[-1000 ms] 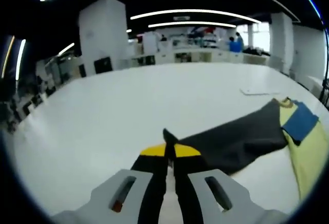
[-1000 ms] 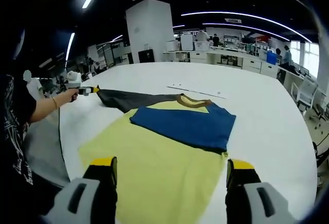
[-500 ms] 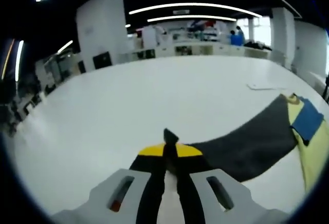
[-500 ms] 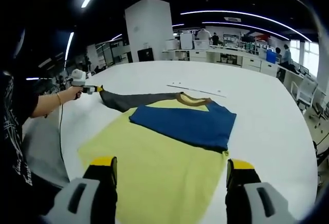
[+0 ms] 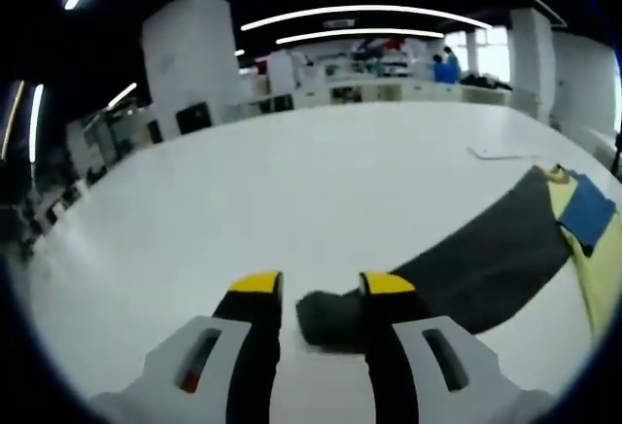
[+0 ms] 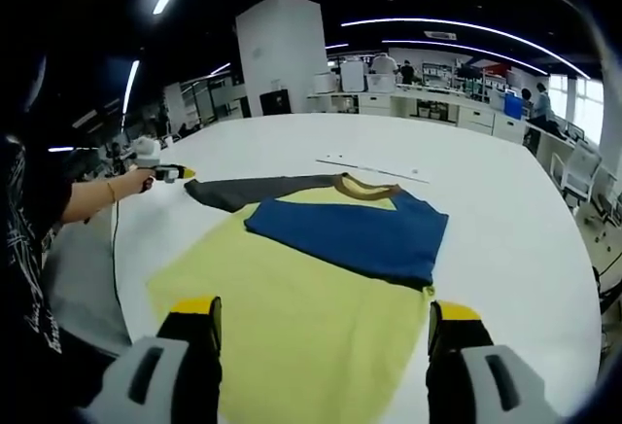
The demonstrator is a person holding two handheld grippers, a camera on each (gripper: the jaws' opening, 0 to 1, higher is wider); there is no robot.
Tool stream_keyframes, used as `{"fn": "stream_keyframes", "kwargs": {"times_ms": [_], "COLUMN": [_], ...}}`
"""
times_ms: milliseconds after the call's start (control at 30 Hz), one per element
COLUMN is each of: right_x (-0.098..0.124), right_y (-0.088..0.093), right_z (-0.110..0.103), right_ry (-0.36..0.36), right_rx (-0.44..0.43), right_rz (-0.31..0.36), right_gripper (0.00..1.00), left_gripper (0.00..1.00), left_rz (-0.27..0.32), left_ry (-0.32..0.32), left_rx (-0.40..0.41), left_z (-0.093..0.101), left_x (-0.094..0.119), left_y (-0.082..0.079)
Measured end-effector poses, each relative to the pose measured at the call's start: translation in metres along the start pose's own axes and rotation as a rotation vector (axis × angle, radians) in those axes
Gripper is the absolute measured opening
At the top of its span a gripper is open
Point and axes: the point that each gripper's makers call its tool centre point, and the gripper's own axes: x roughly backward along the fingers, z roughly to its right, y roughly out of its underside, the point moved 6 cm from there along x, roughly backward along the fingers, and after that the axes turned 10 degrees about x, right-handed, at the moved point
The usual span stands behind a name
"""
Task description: Fold the garment on the visible template until the final outline fits inside the template.
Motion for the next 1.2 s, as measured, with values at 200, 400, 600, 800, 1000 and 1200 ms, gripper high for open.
{"fn": "stream_keyframes", "kwargs": {"times_ms": [200,400,600,800,1000,1200], "right_x": [0.002,0.002,0.0,0.0,0.0,0.0], "right_y": [-0.001,-0.001,-0.002,-0.004,-0.002,-0.002], "right_z": [-0.001,-0.001,-0.003,-0.003,-0.002,-0.002], "right_ry": [-0.002,-0.003,-0.008,-0.004,0.004,0.008], "right_rx": [0.001,0.002,0.007,0.008,0.003,0.0], "right_rz": [0.007,0.007,0.002,0.001,-0.01,-0.015], "right_gripper": [0.88,0.89,0.89,0.89,0.88,0.88], "left_gripper": [0.35,0.35,0.35,0.32,0.3,0.29], "left_rz": [0.001,-0.04,-0.077,-0.086,-0.067,-0.064], "left_ry": [0.001,0.032,0.074,0.104,0.121,0.146], "left_rx": [0.044,0.05,0.019,0.015,0.003,-0.009], "left_z": [-0.015,-0.024,-0.022,-0.01,0.002,0.016], "left_x": [0.015,0.021,0.014,0.003,-0.006,-0.016], "left_y": [0.008,0.028,0.04,0.039,0.029,0.024]}}
